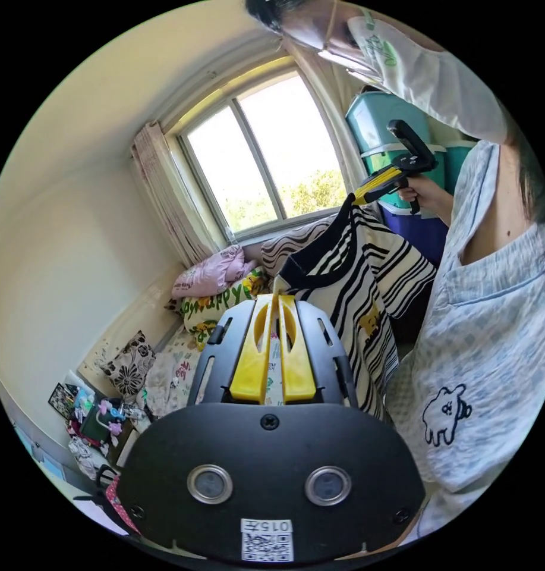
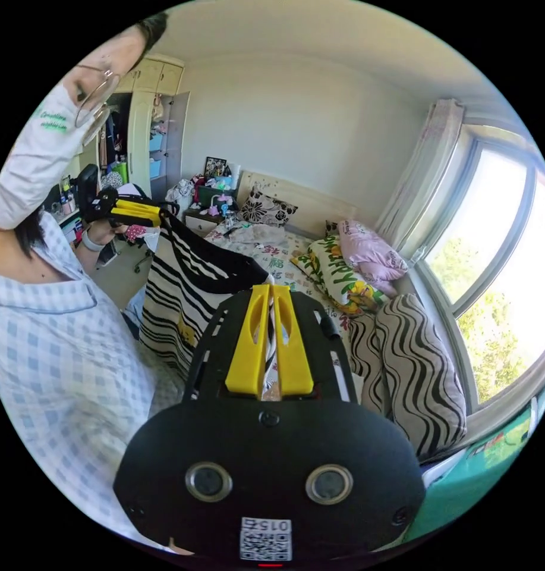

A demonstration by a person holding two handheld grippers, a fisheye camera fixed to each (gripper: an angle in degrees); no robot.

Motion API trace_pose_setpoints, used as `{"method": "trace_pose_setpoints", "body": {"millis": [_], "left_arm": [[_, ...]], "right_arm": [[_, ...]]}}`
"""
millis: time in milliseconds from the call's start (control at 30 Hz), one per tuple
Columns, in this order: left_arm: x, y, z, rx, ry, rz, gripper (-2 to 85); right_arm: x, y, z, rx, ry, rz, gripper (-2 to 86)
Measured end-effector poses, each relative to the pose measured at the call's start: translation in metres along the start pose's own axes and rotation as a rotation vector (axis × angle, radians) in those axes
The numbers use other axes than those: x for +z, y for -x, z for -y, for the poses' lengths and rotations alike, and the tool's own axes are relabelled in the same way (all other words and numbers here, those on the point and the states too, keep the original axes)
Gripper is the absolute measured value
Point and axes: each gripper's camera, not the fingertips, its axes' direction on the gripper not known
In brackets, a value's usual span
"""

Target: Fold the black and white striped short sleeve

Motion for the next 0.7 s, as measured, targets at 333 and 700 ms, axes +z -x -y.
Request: {"method": "trace_pose_setpoints", "body": {"millis": [333, 700], "left_arm": [[0.357, 0.158, -0.105, -0.335, 0.457, 0.197, 2.0], [0.473, 0.069, -0.396, -1.215, 0.844, -0.150, 6.8]], "right_arm": [[0.393, -0.203, 0.107, 0.087, 0.282, 0.276, 0.9], [0.576, -0.258, -0.158, 0.525, 0.796, 0.429, 9.1]]}}
